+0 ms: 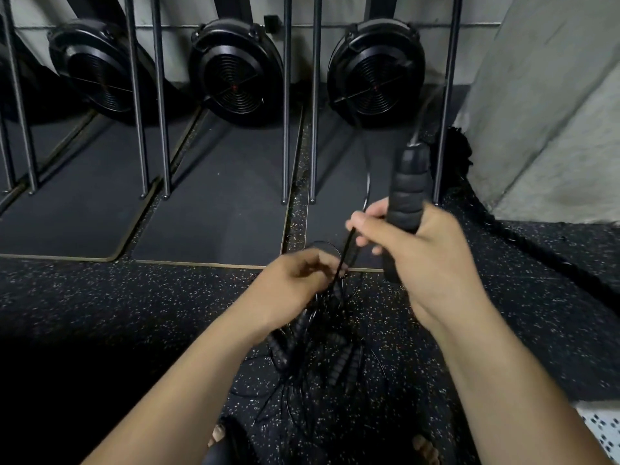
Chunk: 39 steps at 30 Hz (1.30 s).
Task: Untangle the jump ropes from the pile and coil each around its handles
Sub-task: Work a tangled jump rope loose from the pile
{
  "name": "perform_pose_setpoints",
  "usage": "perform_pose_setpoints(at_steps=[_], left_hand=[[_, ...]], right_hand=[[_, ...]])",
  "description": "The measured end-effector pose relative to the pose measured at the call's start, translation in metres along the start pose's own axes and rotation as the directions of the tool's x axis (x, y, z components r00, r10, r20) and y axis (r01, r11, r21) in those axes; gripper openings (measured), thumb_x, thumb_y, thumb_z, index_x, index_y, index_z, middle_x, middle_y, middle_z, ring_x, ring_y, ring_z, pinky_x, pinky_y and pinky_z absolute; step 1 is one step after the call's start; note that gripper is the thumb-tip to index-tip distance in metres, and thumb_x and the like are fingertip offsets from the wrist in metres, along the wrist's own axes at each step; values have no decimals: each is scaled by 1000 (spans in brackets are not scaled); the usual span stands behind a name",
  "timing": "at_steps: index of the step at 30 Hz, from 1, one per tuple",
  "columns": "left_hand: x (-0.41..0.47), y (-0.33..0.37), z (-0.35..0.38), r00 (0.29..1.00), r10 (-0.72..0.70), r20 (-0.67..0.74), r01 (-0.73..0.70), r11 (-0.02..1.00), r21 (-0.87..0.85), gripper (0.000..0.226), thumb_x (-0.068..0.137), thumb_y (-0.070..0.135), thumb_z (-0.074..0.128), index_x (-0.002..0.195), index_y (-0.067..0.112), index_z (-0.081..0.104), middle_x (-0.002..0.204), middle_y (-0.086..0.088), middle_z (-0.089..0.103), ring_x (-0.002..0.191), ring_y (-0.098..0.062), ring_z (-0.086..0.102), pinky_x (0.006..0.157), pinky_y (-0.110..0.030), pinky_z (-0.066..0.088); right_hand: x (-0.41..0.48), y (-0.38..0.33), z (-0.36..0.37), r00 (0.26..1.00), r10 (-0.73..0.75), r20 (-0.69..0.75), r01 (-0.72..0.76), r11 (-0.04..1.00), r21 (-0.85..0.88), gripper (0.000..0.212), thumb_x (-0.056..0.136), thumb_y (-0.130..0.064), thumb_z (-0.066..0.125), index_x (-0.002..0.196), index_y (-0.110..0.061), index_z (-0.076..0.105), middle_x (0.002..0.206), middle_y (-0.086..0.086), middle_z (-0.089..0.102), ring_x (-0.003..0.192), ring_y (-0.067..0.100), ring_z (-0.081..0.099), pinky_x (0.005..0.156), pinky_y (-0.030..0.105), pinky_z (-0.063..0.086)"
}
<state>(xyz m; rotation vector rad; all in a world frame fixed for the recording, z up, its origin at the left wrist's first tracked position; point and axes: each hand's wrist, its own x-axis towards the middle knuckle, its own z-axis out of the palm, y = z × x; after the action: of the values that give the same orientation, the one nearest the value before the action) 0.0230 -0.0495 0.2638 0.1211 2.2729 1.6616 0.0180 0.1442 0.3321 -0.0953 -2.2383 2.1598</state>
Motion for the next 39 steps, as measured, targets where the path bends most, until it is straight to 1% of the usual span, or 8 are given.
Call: perform_pose_setpoints(at_steps=[2,5,14,19,23,28,34,39], left_hand=[[0,-7,8,1000,11,10,-13,993,115,16,105,17,66,109,28,77,98,7,79,78,-12,65,78,-29,52],[1,-12,22,998,65,28,-70,956,284,4,102,28,72,105,29,75,95,13,78,87,-1,72,88,-26,57],[9,-20,22,987,128,-94,-66,869,491,15,102,39,70,90,30,71,73,4,70,67,-14,65,70,-36,56],[5,-1,12,953,241,-184,-142,891,431,22,102,33,72,82,24,66,63,3,60,56,-10,50,56,-27,41],[1,13,5,901,368,-230,-260,882,392,17,104,12,68,87,16,70,66,12,61,61,-5,52,59,-21,41],[1,9,2,879,421,-221,-299,851,433,20,106,25,66,89,15,68,72,6,60,75,-14,57,67,-25,44],[-5,17,8,875,444,-191,-353,858,373,14,103,28,68,89,27,72,81,34,62,78,2,56,70,-9,37],[-1,12,8,912,392,-123,-336,884,325,8,96,28,79,92,26,72,87,15,69,81,-6,60,75,-18,44]], right_hand=[[1,-6,-6,1000,3,-22,-1,994,112,14,91,-12,83,97,-7,72,92,13,81,80,22,74,72,31,54],[-1,-9,-10,999,22,-27,-17,980,196,17,93,-8,80,102,2,69,93,14,81,77,16,71,66,23,52],[3,0,-10,981,195,-6,-184,935,302,13,96,-11,77,109,-8,74,106,13,82,91,20,79,66,23,57],[0,23,5,971,241,9,-241,970,31,16,93,-11,83,107,-14,77,95,12,81,75,14,74,62,28,54],[-5,27,15,994,104,14,-100,979,-178,15,90,-30,87,97,-23,75,79,1,79,66,11,68,64,36,56],[-7,16,18,995,-96,-3,87,915,-394,11,90,-36,83,92,-27,76,78,-9,76,76,9,71,76,37,59],[-4,12,20,998,-53,17,55,901,-431,11,91,-31,75,88,-24,69,76,-5,75,74,17,73,75,47,61],[-5,5,18,998,-59,-17,48,921,-386,12,90,-25,73,83,-17,68,70,0,72,68,18,67,68,40,55]])
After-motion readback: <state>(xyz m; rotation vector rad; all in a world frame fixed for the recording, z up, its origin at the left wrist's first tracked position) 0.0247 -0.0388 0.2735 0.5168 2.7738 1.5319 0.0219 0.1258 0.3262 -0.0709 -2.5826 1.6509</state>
